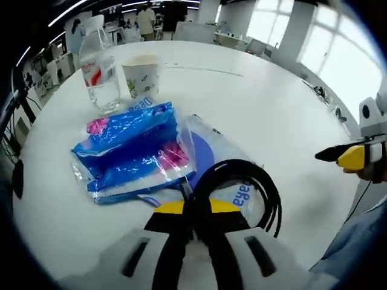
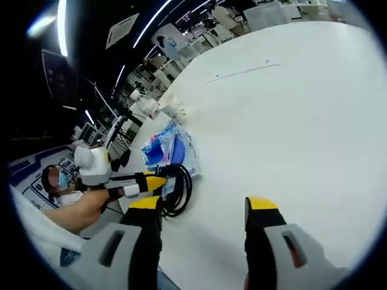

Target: Arrange the tabletop items into an orderly group along one side of the table until the central work area is clear of visible clutter.

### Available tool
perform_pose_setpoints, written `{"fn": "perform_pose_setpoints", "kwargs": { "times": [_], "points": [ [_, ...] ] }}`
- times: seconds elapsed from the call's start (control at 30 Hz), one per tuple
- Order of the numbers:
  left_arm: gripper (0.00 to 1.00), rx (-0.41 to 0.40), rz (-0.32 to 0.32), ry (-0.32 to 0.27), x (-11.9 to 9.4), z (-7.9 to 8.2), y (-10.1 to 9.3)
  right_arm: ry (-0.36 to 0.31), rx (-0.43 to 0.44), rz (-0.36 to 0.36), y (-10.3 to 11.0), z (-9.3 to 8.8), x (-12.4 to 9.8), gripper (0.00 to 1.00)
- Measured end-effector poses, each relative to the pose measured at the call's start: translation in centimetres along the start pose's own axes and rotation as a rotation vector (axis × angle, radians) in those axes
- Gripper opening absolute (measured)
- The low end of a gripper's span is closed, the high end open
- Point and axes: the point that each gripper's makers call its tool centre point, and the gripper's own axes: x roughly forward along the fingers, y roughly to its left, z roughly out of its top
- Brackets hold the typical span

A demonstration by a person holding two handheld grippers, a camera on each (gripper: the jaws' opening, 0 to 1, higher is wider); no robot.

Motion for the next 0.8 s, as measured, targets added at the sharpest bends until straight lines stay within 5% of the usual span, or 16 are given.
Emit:
{"fn": "perform_pose_setpoints", "kwargs": {
  "times": [0.17,0.33,0.47,0.6,0.8],
  "points": [
    [0.08,-0.02,-0.029,-0.058,-2.2,1.0,-1.0,-0.022,0.01,-0.001,-0.1,0.3,-0.2,0.57],
    [0.08,-0.004,-0.094,-0.128,-4.2,2.7,-2.8,-0.062,-0.012,0.114,2.4,1.1,-0.1,0.64],
    [0.08,0.058,-0.242,-0.19,-5.4,4.6,-5.5,-0.07,-0.123,0.212,4.6,1.3,-0.2,0.73],
    [0.08,0.087,-0.369,-0.245,-7.2,6.5,-8.4,-0.085,-0.126,0.283,5.9,1.5,-0.4,0.84],
    [0.08,0.046,-0.453,-0.272,-7.6,7.9,-10.3,-0.138,-0.109,0.369,7.2,1.9,-1.7,0.66]
  ]
}}
